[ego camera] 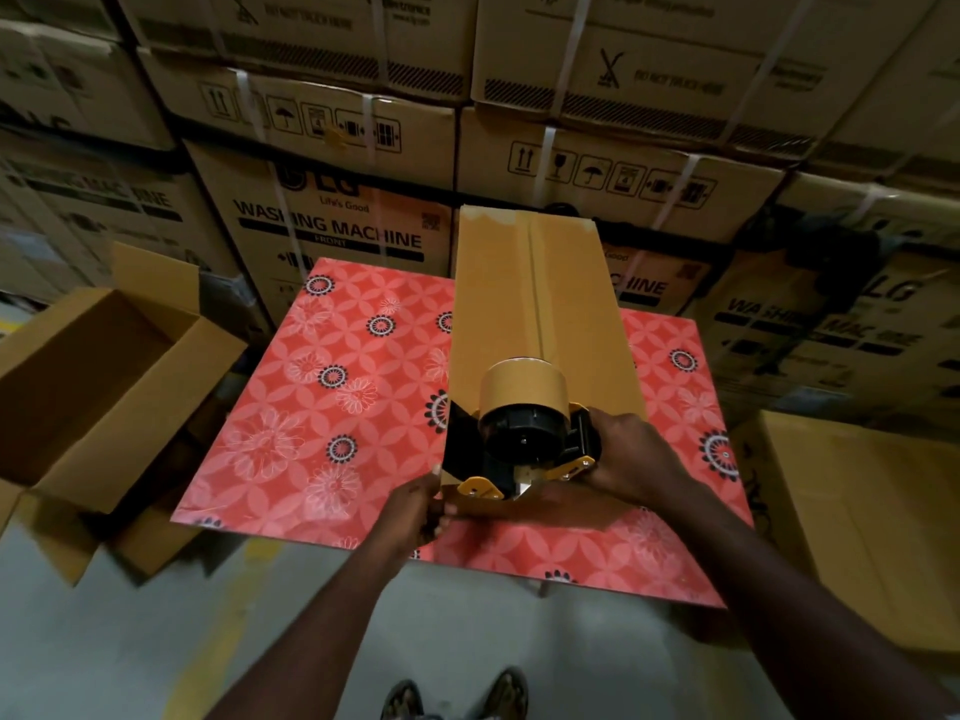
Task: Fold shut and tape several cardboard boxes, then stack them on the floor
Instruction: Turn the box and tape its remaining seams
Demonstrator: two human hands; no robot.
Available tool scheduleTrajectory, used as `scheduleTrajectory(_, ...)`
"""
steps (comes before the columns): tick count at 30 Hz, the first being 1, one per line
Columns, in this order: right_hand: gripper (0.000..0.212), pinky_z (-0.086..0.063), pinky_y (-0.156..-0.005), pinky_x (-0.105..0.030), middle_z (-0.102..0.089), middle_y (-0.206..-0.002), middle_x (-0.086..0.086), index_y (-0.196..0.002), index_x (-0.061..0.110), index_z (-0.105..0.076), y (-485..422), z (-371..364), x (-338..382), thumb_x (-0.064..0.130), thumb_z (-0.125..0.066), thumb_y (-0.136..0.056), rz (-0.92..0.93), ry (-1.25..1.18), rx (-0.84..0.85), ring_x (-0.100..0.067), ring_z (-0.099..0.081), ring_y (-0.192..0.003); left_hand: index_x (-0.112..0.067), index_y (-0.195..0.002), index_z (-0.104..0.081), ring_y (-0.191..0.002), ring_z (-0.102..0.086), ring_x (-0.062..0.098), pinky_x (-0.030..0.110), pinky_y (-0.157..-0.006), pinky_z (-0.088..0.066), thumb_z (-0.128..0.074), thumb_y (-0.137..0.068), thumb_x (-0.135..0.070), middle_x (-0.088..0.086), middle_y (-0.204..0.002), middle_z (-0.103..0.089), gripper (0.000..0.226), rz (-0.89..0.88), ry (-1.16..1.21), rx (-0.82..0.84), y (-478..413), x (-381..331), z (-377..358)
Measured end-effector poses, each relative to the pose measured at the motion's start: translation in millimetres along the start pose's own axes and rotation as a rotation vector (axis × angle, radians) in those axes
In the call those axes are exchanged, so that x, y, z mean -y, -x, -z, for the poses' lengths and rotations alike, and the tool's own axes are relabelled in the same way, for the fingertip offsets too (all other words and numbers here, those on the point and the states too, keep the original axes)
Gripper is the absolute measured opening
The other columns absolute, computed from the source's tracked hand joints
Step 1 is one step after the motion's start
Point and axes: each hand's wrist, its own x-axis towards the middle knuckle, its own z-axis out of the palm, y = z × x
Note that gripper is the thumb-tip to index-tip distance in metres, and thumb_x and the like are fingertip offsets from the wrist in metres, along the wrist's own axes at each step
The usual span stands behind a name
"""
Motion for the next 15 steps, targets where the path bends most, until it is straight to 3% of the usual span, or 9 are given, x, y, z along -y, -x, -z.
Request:
scheduleTrajectory(3,0.047,-0.048,-0.061,-0.029,-0.074,-0.089,0.002,-0.109,0.027,-0.064,-0.3,-1.3,-1.7,0.057,-0.072,-0.075,0.008,0.006,0.000,-0.023,-0.071,-0.079,-0.011,-0.098,-0.061,-0.040,-0.036,0.006,0.018,-0.038,-0.026,-0.051,-0.105,-0.021,0.002,-0.065,-0.050,0.015,-0.106,-0.102,-0.085,-7.7,-1.2,9.8)
scheduleTrajectory(7,0.030,-0.047,-0.057,-0.026,-0.073,-0.078,0.005,-0.096,0.030,-0.067,-1.0,-3.4,-4.4,0.052,-0.071,-0.077,0.029,-0.010,0.001,-0.019,-0.070,-0.068,-0.015,-0.089,-0.058,-0.041,-0.025,0.004,0.018,-0.039,-0.020,-0.049,-0.105,-0.036,-0.007,-0.055,-0.036,0.027,-0.241,-0.015,-0.068,-3.9,-11.5,0.2)
scheduleTrajectory(10,0.022,-0.047,-0.055,-0.027,-0.070,-0.072,0.006,-0.088,0.032,-0.065,0.0,-5.6,-7.2,0.051,-0.069,-0.078,0.025,-0.030,0.011,-0.017,-0.066,-0.061,-0.012,-0.116,-0.065,-0.042,-0.043,0.010,0.021,-0.039,-0.032,-0.050,-0.105,-0.024,0.003,-0.063,-0.052,0.022,-0.179,-0.150,-0.088,-4.6,-4.6,-5.8)
scheduleTrajectory(12,0.022,-0.049,-0.056,-0.028,-0.070,-0.073,0.007,-0.090,0.032,-0.065,0.1,-7.7,-8.9,0.051,-0.070,-0.079,0.029,-0.028,0.019,-0.015,-0.065,-0.062,-0.014,-0.127,-0.062,-0.072,-0.067,0.034,0.039,-0.058,-0.054,-0.055,-0.102,-0.020,0.020,-0.090,-0.068,0.027,-0.212,-0.223,-0.186,-5.0,-2.5,0.5)
scheduleTrajectory(13,0.023,-0.050,-0.057,-0.028,-0.071,-0.075,0.006,-0.091,0.031,-0.066,0.2,-8.5,-9.5,0.051,-0.071,-0.079,0.024,-0.017,0.021,-0.015,-0.066,-0.063,-0.018,-0.126,-0.063,-0.084,-0.067,0.039,0.043,-0.067,-0.055,-0.056,-0.102,-0.020,0.021,-0.100,-0.069,0.026,-0.276,-0.185,-0.225,-1.8,-6.6,3.8)
scheduleTrajectory(15,0.022,-0.051,-0.057,-0.029,-0.071,-0.075,0.007,-0.090,0.032,-0.065,-0.3,-9.5,-9.9,0.049,-0.073,-0.078,0.004,-0.009,0.021,-0.015,-0.066,-0.064,-0.025,-0.122,-0.062,-0.086,-0.064,0.025,0.036,-0.068,-0.053,-0.057,-0.102,-0.023,0.008,-0.101,-0.067,0.021,-0.418,-0.094,-0.203,6.2,-20.1,4.1)
